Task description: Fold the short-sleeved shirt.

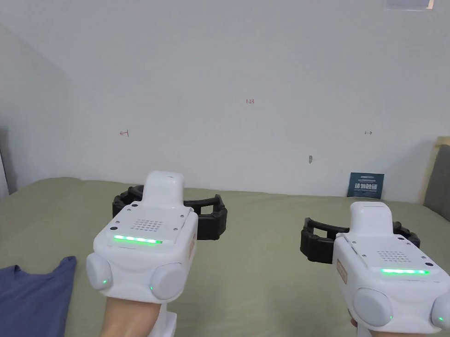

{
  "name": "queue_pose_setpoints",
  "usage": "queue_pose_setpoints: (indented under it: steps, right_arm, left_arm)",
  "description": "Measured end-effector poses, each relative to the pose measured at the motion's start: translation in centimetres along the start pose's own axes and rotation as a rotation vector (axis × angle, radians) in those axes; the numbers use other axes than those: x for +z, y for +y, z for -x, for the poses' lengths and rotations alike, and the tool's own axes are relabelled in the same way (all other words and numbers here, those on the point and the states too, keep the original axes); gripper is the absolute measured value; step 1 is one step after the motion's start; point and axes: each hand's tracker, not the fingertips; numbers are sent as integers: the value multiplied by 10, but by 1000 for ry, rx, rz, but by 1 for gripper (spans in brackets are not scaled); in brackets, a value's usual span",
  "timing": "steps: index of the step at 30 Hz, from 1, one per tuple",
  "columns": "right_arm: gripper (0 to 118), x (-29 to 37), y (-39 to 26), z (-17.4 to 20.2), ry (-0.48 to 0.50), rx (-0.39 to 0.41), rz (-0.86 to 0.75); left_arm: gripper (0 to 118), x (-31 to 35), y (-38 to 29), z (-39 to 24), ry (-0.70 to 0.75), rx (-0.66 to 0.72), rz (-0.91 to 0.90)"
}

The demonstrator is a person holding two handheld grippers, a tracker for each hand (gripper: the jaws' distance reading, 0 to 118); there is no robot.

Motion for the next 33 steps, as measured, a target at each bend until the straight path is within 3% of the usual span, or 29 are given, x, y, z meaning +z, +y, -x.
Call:
queue_pose_setpoints:
  steps: [33]
  right_arm:
    - [118,-2,1,-2,-3,9,15]
  left_arm:
    - [118,4,3,0,-25,15,1]
